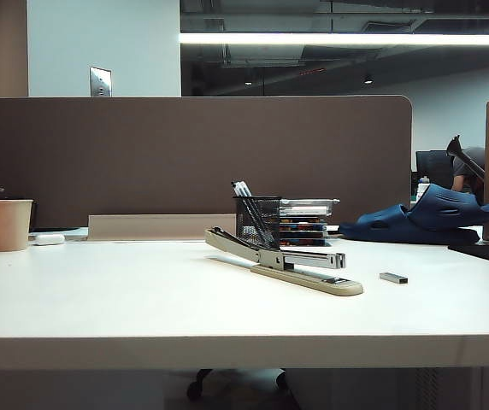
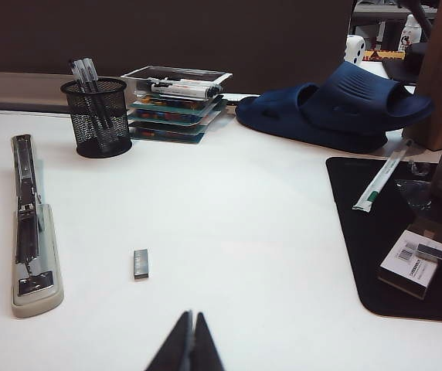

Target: Pick up a set of staples and put them into the open stapler.

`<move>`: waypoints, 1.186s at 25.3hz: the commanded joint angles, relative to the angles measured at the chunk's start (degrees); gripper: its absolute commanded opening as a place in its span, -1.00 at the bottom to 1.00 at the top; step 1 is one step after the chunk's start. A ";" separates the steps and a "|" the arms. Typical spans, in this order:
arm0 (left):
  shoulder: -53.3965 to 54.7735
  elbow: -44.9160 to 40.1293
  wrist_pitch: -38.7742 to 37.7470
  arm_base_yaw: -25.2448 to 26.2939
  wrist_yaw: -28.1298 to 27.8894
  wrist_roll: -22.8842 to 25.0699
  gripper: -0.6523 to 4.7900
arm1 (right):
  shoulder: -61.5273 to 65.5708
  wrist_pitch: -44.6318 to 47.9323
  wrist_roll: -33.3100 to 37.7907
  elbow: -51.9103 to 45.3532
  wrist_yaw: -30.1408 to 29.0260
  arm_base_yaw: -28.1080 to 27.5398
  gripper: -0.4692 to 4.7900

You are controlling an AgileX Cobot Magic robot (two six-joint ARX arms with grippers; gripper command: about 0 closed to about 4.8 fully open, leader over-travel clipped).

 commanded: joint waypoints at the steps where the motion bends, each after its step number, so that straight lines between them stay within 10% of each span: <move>1: 0.00 0.07 0.37 0.07 -0.02 0.20 -0.78 | 0.02 1.36 0.20 -0.31 -0.07 0.07 -0.84; 22: 0.00 0.07 0.37 0.07 0.83 0.15 -0.78 | 0.02 1.79 0.20 -0.31 -0.07 0.07 -0.84; 30: 0.00 0.09 0.31 0.07 15.78 0.00 -0.78 | -0.31 2.89 0.26 1.46 -0.07 0.07 -0.84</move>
